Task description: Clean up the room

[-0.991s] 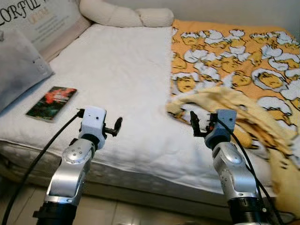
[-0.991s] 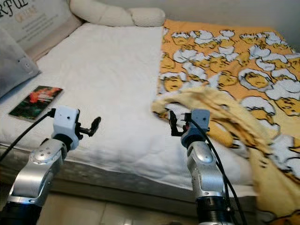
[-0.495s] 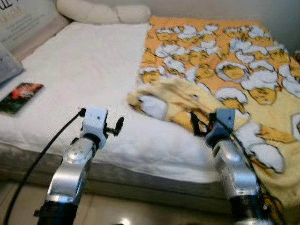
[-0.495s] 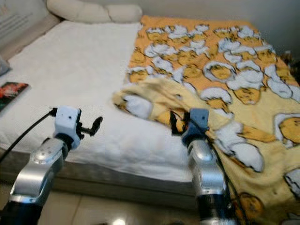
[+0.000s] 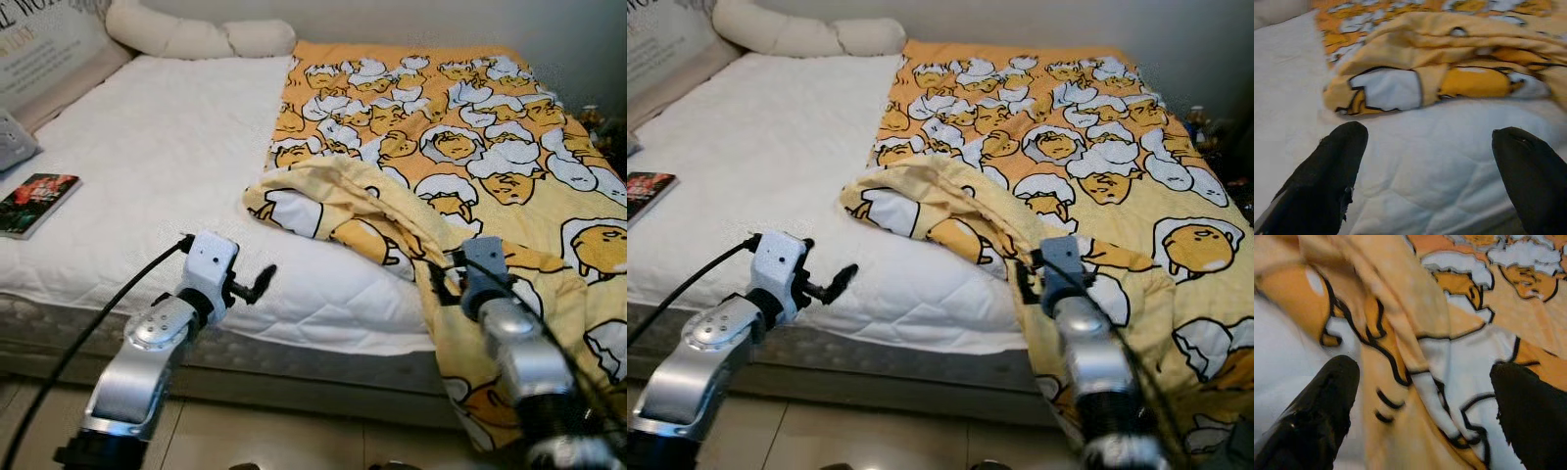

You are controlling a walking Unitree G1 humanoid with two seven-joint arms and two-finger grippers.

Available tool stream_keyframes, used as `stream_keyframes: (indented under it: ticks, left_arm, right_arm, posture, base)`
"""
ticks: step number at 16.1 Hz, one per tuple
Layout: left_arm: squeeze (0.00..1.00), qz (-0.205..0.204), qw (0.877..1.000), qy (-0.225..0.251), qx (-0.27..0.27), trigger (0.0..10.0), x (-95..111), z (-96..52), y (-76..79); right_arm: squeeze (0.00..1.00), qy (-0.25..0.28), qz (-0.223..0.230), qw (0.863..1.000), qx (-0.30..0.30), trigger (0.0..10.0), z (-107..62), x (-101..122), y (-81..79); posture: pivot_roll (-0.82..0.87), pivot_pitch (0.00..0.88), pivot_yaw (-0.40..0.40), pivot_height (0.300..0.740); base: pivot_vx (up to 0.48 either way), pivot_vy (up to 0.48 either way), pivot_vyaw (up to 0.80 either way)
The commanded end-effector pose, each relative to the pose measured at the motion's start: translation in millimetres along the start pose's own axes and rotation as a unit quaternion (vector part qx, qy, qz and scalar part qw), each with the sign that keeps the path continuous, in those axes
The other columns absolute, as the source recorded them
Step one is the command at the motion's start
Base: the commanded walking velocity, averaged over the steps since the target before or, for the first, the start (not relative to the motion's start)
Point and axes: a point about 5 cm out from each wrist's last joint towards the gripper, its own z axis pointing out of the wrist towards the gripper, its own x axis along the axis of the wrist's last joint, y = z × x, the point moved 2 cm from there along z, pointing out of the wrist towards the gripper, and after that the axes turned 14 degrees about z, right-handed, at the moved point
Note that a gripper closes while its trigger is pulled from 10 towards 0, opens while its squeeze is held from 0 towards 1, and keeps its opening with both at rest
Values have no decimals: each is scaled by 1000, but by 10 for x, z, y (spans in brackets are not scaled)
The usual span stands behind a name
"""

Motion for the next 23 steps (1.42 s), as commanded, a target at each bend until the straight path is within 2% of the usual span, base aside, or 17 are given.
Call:
stream_keyframes:
  ticks: [1,2,4,7,8,10,11,12,16,18,20,23]
  left_arm:
    - [0,7,1000,8,-29,10000,44,-2,43]
    - [0,21,997,9,-70,10000,45,-17,68]
    - [0,40,994,7,-101,10000,41,-43,83]
    - [0,49,995,2,-86,10000,27,-61,14]
    - [0,43,997,3,-69,10000,21,-54,-2]
    - [0,-28,999,7,37,10000,-9,28,-95]
    - [0,-58,995,3,81,10000,-35,40,-112]
    - [0,-71,993,-2,99,10000,-59,37,-108]
    - [0,-66,992,-9,109,10000,-68,36,-52]
    - [0,-66,989,-14,132,10000,-75,35,-102]
    - [0,-65,988,-16,141,10000,-74,42,-132]
    - [0,-61,987,-21,148,10000,-78,50,-161]
  right_arm:
    - [0,-13,-23,1000,0,10000,39,-22,31]
    - [0,-27,-56,998,-8,10000,96,-23,154]
    - [0,-39,-70,997,-13,10000,149,-2,261]
    - [0,-56,-100,993,-15,10000,199,13,374]
    - [0,-44,-85,995,-14,10000,210,66,366]
    - [0,20,-12,1000,18,10000,215,222,215]
    - [0,50,38,997,53,10000,176,275,29]
    - [0,64,39,994,77,10000,123,270,-110]
    - [0,75,26,991,109,10000,15,152,-395]
    - [0,91,27,988,120,10000,-80,170,-482]
    - [0,93,49,988,115,10000,-125,176,-510]
    - [0,90,48,989,110,10000,-162,171,-534]
  posture:
    - [-40,0,45,740]
    - [-39,0,46,740]
    - [-35,0,46,740]
    - [-32,0,42,740]
    - [-30,0,37,740]
    - [-23,0,17,740]
    - [-24,0,14,740]
    - [-34,0,18,740]
    - [-45,0,17,740]
    - [-39,0,9,740]
    - [-38,0,8,740]
    - [-43,0,15,740]
  base:
    - [0,0,0]
    - [0,0,0]
    - [0,0,0]
    - [0,0,0]
    - [0,0,0]
    - [0,0,0]
    - [0,0,0]
    - [0,0,0]
    - [0,0,0]
    - [0,-339,0]
    - [0,-371,0]
    - [0,-227,0]
